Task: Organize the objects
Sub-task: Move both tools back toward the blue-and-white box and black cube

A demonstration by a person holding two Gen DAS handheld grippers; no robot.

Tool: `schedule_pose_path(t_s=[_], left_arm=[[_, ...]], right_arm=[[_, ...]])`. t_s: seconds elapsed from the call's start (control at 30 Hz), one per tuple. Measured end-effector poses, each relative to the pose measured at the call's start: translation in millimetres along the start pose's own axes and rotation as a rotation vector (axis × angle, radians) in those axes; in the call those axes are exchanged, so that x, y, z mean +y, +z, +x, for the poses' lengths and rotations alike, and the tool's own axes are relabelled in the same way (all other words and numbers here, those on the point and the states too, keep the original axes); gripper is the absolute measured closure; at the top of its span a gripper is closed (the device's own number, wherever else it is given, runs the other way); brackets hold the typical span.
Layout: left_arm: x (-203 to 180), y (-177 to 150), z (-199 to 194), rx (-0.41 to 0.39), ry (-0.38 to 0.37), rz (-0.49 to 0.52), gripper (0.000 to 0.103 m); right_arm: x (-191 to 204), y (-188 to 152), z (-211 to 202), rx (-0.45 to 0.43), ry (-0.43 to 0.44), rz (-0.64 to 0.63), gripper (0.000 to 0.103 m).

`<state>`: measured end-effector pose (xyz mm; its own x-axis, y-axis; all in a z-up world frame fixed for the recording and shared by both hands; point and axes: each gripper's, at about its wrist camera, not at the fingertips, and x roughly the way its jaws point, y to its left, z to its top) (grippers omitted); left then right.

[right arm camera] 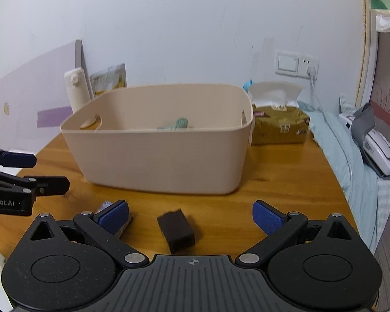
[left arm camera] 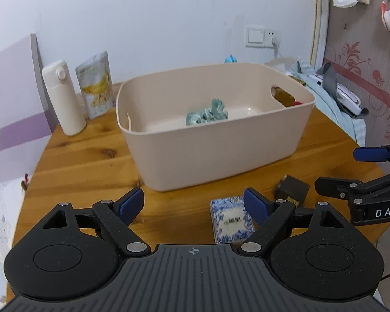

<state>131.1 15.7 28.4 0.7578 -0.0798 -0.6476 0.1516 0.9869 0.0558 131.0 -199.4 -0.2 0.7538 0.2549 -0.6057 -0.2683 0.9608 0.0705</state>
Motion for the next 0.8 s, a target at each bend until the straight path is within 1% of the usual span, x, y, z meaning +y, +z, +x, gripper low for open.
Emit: schedule_pose_path(t_s=[0.3,0.57,0.8], left_arm=[[-7.6,-15.2,15.7,0.051,-0.017,0.013,0.018],[-7.8,-27.7,31.3,0.098,-0.037,-0.009,0.018],[-10.7,-35.4,41.0,0.117,-0.047,-0.005,0.018]], right_arm=[[-4.0,-13.3,9.3,0.053,0.003,0.005,0.000],[-7.0,-25.9,19.7,0.102,0.002,0.004,0.000],[-8.0,-35.1,28.1,0.142,0.004,0.006,0.000]])
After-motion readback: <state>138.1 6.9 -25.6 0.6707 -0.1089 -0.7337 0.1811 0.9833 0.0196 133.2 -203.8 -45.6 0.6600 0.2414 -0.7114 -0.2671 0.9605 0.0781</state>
